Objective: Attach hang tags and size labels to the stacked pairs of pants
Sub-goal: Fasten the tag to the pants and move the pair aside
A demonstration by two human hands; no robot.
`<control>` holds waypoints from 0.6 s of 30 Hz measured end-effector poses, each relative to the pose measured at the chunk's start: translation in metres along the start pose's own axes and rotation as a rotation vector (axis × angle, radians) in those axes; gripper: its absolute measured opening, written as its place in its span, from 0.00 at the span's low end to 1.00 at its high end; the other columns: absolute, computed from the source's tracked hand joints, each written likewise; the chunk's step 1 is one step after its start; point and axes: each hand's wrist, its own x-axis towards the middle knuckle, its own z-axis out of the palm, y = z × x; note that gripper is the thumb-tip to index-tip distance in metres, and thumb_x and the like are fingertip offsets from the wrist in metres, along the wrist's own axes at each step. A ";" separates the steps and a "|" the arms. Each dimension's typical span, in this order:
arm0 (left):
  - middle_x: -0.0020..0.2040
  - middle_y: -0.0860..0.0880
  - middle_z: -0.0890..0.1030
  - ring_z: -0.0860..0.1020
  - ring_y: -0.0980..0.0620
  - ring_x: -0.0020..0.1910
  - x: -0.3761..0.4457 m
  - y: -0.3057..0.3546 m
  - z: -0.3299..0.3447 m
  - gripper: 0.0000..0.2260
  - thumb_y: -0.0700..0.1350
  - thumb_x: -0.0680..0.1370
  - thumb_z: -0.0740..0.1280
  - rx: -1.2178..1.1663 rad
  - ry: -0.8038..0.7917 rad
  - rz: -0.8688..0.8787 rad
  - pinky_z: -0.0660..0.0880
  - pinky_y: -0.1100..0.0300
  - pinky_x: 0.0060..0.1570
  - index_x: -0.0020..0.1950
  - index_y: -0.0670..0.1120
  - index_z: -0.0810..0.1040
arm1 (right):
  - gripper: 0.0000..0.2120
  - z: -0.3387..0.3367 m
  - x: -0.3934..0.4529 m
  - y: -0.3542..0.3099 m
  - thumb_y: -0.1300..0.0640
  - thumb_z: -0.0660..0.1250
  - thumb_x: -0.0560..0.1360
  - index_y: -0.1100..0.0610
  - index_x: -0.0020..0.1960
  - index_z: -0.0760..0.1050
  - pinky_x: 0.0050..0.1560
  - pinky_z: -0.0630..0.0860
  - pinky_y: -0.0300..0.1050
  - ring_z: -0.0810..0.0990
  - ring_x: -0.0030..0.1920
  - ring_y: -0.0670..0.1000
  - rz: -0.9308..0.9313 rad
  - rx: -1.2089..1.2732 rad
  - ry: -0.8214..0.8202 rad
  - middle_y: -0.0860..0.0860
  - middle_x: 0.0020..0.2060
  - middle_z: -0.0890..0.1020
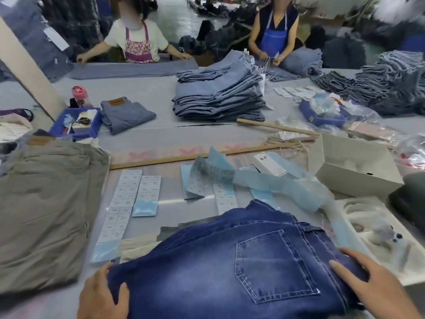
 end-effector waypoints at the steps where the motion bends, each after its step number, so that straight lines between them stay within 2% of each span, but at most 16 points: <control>1: 0.60 0.24 0.74 0.72 0.26 0.65 0.001 0.010 0.006 0.23 0.39 0.75 0.68 -0.004 0.083 0.051 0.64 0.41 0.67 0.61 0.22 0.73 | 0.20 0.000 -0.003 -0.001 0.52 0.81 0.67 0.45 0.57 0.80 0.59 0.73 0.47 0.80 0.55 0.54 -0.040 0.050 0.014 0.51 0.55 0.84; 2: 0.57 0.28 0.78 0.76 0.29 0.60 0.002 0.019 0.020 0.18 0.37 0.74 0.71 0.039 0.185 0.165 0.67 0.41 0.64 0.58 0.25 0.77 | 0.20 0.000 -0.005 -0.004 0.56 0.81 0.68 0.44 0.56 0.80 0.57 0.73 0.42 0.80 0.55 0.53 -0.076 0.102 0.024 0.50 0.54 0.84; 4: 0.56 0.44 0.80 0.77 0.41 0.55 0.002 0.050 0.056 0.19 0.35 0.72 0.76 0.123 0.219 0.470 0.72 0.47 0.60 0.62 0.40 0.79 | 0.21 0.003 -0.005 -0.010 0.62 0.79 0.70 0.43 0.57 0.80 0.55 0.76 0.37 0.82 0.55 0.50 -0.116 0.226 0.016 0.44 0.54 0.85; 5: 0.58 0.50 0.79 0.76 0.46 0.56 0.006 0.069 0.070 0.20 0.40 0.74 0.76 0.141 0.166 0.627 0.72 0.50 0.60 0.65 0.46 0.78 | 0.22 0.005 -0.001 -0.011 0.63 0.78 0.71 0.42 0.58 0.80 0.57 0.77 0.40 0.83 0.56 0.48 -0.109 0.283 0.001 0.42 0.54 0.85; 6: 0.59 0.54 0.78 0.75 0.49 0.58 0.013 0.089 0.084 0.18 0.46 0.77 0.74 0.166 0.111 0.696 0.72 0.52 0.61 0.66 0.50 0.77 | 0.21 0.007 0.003 -0.013 0.62 0.77 0.73 0.42 0.59 0.79 0.58 0.79 0.45 0.83 0.55 0.47 -0.075 0.331 -0.022 0.40 0.53 0.85; 7: 0.60 0.56 0.77 0.75 0.51 0.59 0.029 0.112 0.100 0.16 0.52 0.79 0.70 0.201 0.023 0.693 0.73 0.52 0.62 0.67 0.52 0.77 | 0.20 0.007 0.007 -0.014 0.60 0.77 0.73 0.43 0.60 0.78 0.56 0.80 0.46 0.83 0.54 0.45 -0.030 0.357 -0.060 0.40 0.52 0.84; 9: 0.60 0.52 0.81 0.77 0.50 0.56 0.053 0.160 0.130 0.14 0.61 0.82 0.62 0.233 -0.209 0.581 0.74 0.49 0.61 0.58 0.54 0.79 | 0.19 0.006 0.013 -0.015 0.53 0.79 0.72 0.45 0.59 0.75 0.47 0.78 0.35 0.82 0.47 0.37 0.038 0.347 -0.160 0.36 0.47 0.82; 11: 0.58 0.45 0.83 0.77 0.46 0.51 0.074 0.202 0.159 0.21 0.65 0.82 0.58 0.227 -0.457 0.415 0.74 0.52 0.58 0.48 0.50 0.80 | 0.21 0.000 0.015 -0.016 0.51 0.81 0.68 0.43 0.55 0.74 0.40 0.75 0.27 0.82 0.42 0.32 0.042 0.291 -0.198 0.33 0.42 0.82; 12: 0.58 0.43 0.82 0.78 0.46 0.51 0.083 0.218 0.171 0.24 0.65 0.82 0.58 0.198 -0.545 0.344 0.73 0.54 0.56 0.50 0.47 0.81 | 0.22 -0.005 0.013 -0.020 0.51 0.82 0.68 0.42 0.56 0.74 0.44 0.76 0.28 0.82 0.44 0.33 0.000 0.237 -0.171 0.34 0.43 0.83; 14: 0.59 0.42 0.81 0.78 0.47 0.49 0.098 0.239 0.188 0.27 0.65 0.80 0.63 0.140 -0.643 0.235 0.73 0.56 0.50 0.59 0.42 0.81 | 0.27 -0.018 0.006 -0.031 0.51 0.82 0.67 0.34 0.59 0.73 0.52 0.77 0.35 0.83 0.49 0.36 -0.180 0.151 -0.071 0.34 0.47 0.84; 15: 0.57 0.42 0.80 0.78 0.48 0.46 0.103 0.244 0.194 0.27 0.65 0.79 0.66 0.140 -0.687 0.196 0.73 0.57 0.44 0.61 0.41 0.79 | 0.30 -0.026 0.001 -0.039 0.51 0.82 0.67 0.29 0.59 0.71 0.51 0.77 0.32 0.83 0.48 0.35 -0.293 0.137 -0.017 0.32 0.47 0.84; 17: 0.53 0.43 0.79 0.76 0.53 0.40 0.110 0.249 0.202 0.19 0.58 0.80 0.68 0.223 -0.755 0.223 0.73 0.61 0.37 0.56 0.42 0.78 | 0.32 -0.037 -0.008 -0.056 0.47 0.79 0.65 0.25 0.61 0.69 0.46 0.75 0.24 0.82 0.46 0.32 -0.504 0.146 0.046 0.28 0.49 0.82; 18: 0.52 0.43 0.79 0.76 0.53 0.39 0.113 0.249 0.206 0.11 0.52 0.81 0.68 0.241 -0.766 0.261 0.76 0.62 0.38 0.52 0.44 0.78 | 0.31 -0.040 -0.009 -0.063 0.45 0.78 0.65 0.26 0.63 0.69 0.45 0.74 0.23 0.82 0.46 0.32 -0.582 0.153 0.067 0.28 0.50 0.82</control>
